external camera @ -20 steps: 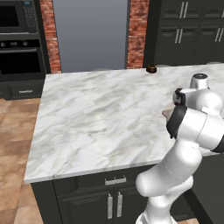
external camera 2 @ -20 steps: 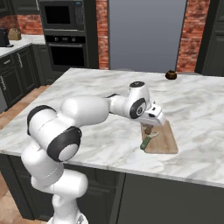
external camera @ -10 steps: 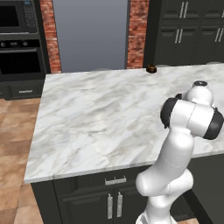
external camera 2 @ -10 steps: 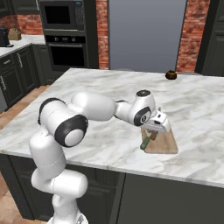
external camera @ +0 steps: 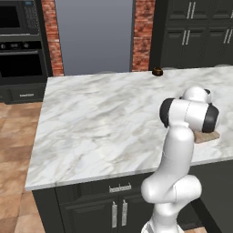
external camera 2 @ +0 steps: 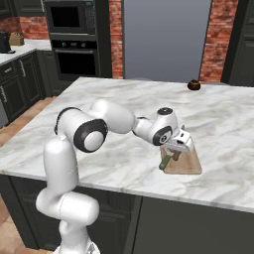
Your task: Open the drawer on the right and place the cutting tools on the cutting board.
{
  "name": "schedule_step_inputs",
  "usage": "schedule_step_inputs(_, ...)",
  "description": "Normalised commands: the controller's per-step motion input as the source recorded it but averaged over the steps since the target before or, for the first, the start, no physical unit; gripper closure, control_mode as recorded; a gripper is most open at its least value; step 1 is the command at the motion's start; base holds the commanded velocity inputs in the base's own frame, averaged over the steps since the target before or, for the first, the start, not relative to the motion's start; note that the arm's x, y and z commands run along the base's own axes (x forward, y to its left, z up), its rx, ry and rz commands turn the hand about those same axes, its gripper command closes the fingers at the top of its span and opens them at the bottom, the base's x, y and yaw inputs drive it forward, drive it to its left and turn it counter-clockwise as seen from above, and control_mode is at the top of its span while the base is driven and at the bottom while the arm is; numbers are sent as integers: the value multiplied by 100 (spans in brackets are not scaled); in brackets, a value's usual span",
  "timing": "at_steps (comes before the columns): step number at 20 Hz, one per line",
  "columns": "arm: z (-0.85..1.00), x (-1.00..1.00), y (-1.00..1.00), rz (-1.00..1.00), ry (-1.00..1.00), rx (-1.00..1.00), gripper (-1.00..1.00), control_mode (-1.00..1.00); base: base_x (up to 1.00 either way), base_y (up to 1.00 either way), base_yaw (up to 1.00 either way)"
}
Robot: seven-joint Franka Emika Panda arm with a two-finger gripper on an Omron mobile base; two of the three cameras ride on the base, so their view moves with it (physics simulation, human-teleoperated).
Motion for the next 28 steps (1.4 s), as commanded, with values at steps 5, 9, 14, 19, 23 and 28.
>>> schedule_step_inputs(5,-1,5,-5,0,0,0,-100,-100,0,0,0)
schedule_step_inputs(9,19,-5,-6,0,-6,3,-100,-100,0,0,0)
schedule_step_inputs(14,74,-80,18,0,-25,1,-100,-100,0,0,0)
schedule_step_inputs(19,48,-100,71,0,-28,0,-100,-100,0,0,0)
schedule_step_inputs(23,21,-100,97,0,-19,-6,-100,-100,0,0,0)
schedule_step_inputs(28,46,-100,100,1,-11,-9,-100,-100,0,0,0)
